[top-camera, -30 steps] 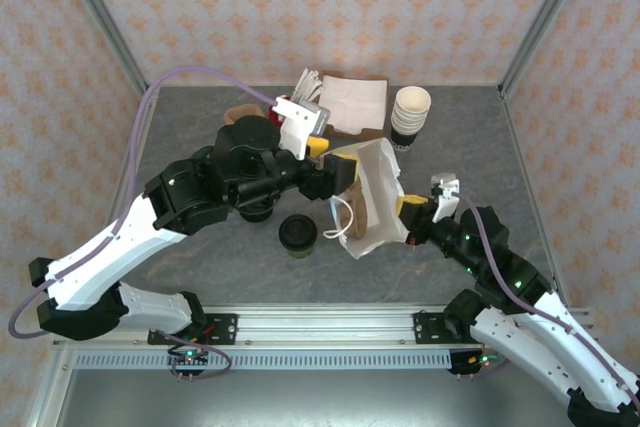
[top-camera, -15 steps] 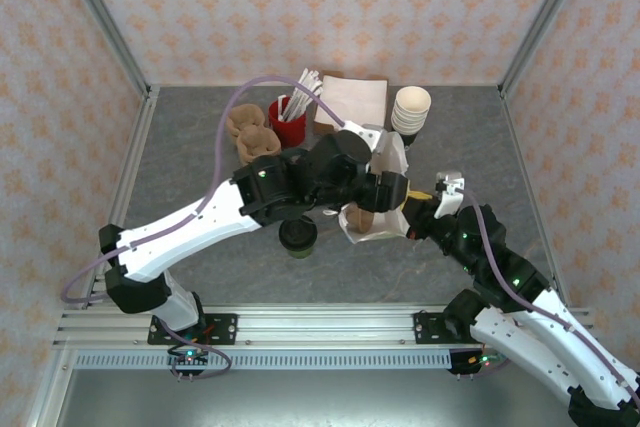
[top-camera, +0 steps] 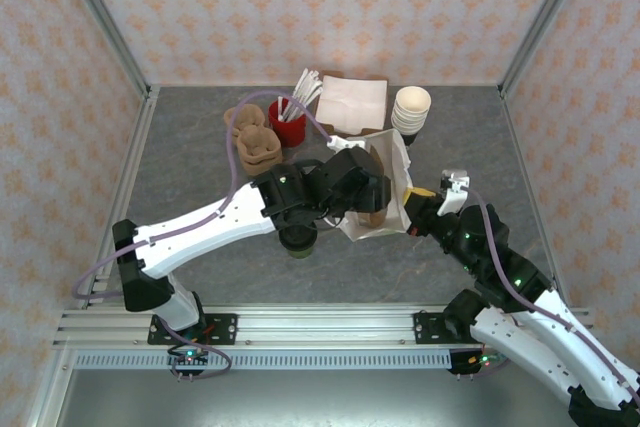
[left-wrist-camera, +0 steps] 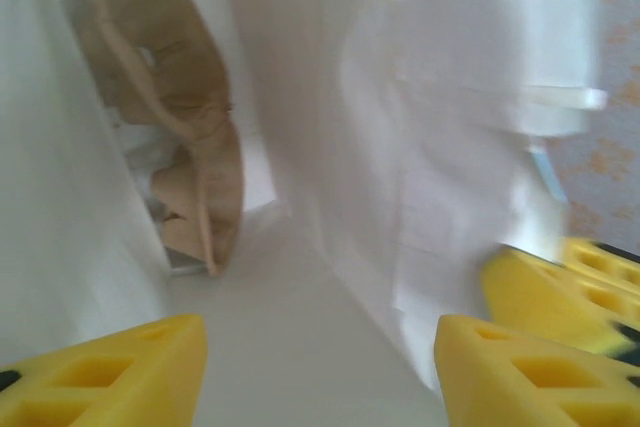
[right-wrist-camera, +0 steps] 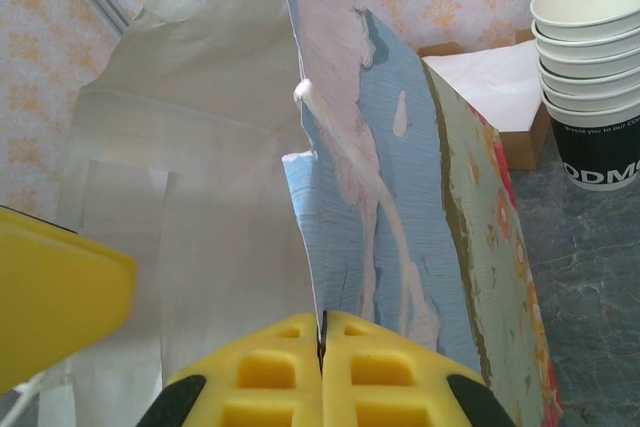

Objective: Pack the takeout coffee

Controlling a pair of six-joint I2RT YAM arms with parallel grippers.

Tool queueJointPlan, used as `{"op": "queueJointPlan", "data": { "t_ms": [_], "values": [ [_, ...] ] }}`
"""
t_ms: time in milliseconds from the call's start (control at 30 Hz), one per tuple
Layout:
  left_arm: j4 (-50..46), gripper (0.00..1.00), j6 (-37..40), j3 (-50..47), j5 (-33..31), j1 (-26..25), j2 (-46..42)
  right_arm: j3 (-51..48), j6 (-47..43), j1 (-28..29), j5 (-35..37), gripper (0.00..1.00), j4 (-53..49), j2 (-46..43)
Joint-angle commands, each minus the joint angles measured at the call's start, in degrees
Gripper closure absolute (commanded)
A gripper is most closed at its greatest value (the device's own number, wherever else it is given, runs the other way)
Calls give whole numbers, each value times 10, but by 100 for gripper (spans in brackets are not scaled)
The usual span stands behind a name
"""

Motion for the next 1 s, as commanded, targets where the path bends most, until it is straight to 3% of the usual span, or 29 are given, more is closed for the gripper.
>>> {"op": "queueJointPlan", "data": {
  "t_ms": [0, 200, 500, 633, 833, 967],
  "values": [
    [-23, 43, -30, -18, -36, 17, 20, 10, 19, 4, 8, 100, 39, -5],
    [8, 52, -46, -15, -39, 28, 51, 0, 43, 7, 6, 100, 53, -6],
    [17, 55, -53, 27, -43, 32, 117, -11, 65, 10, 1, 100, 66, -6],
    [21, 54, -60, 42, -46, 33, 141, -17, 81, 11, -2, 100, 74, -8],
    [3, 43, -60, 69, -61, 42, 186, -34, 113, 11, -2, 100, 91, -13],
    [1, 44, -56, 77, -60, 49, 202, -39, 127, 11, 5, 100, 91, -14]
  ]
}}
